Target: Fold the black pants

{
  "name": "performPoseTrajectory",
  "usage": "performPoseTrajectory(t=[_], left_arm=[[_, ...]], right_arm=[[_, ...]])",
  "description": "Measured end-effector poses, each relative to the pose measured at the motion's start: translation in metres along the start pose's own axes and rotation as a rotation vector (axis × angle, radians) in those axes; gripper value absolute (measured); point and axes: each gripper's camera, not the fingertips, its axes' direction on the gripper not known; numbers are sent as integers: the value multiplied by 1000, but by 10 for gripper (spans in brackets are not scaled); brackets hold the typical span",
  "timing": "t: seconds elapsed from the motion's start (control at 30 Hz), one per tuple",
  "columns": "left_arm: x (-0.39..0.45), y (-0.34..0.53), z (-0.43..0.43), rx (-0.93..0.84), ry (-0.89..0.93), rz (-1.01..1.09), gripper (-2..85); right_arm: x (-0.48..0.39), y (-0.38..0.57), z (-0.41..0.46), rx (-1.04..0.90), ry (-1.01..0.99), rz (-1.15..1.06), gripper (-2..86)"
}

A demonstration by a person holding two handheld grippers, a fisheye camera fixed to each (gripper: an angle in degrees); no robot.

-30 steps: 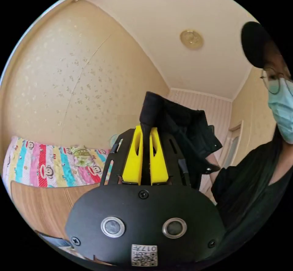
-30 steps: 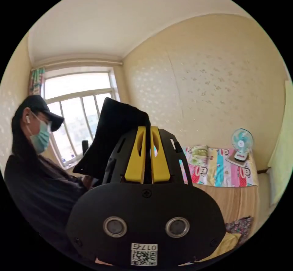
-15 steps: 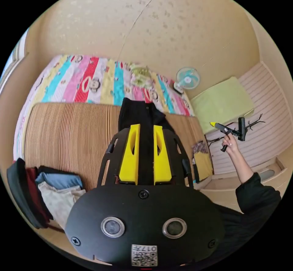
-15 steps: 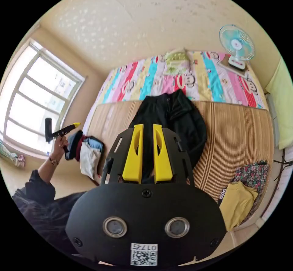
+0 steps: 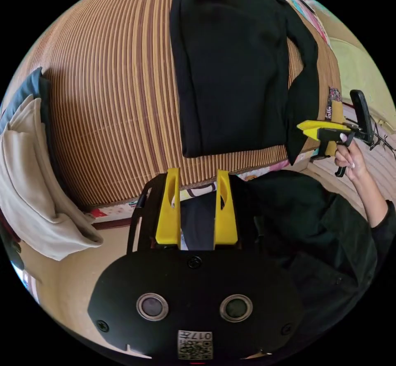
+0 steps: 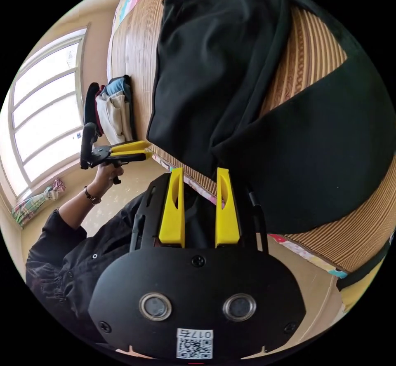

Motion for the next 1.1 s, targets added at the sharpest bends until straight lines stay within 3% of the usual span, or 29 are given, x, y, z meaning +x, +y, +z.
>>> performPoseTrajectory(t=[0.1, 0.2, 0.33, 0.43, 0.57, 0.6, 0.7, 0.8, 0.93, 1.03, 1.1], left_arm=[[-10, -15, -2, 41, 39, -67, 116], [-9, -31, 5, -23, -1, -41, 117], [-17, -38, 7, -96, -107, -44, 7], [-34, -39, 14, -198, -37, -45, -2], [-61, -24, -14, -32, -2, -68, 20], [-71, -22, -23, 13, 2, -87, 61], [-93, -25, -32, 46, 1, -109, 127], [-107, -38, -33, 55, 15, -87, 118], [-119, -53, -28, 34, 70, -81, 56], [-124, -50, -31, 27, 92, -95, 27], [-132, -46, -41, -10, 328, -23, 10]], right_arm=[[5, -1, 34, -72, 69, -6, 134], [18, 6, 52, -87, 8, 13, 128], [37, 32, 41, 63, -60, 72, 107], [54, 49, 36, 155, -156, 140, 116], [60, 59, 44, 213, -221, 184, 122], [59, 59, 47, 212, -226, 185, 122], [57, 62, 58, 209, -271, 181, 116], [59, 67, 68, 228, -298, 204, 87], [62, 83, 84, 324, -586, 175, 39], [47, 92, 85, 316, -681, 71, 32], [36, 98, 76, 314, -779, 5, 31]])
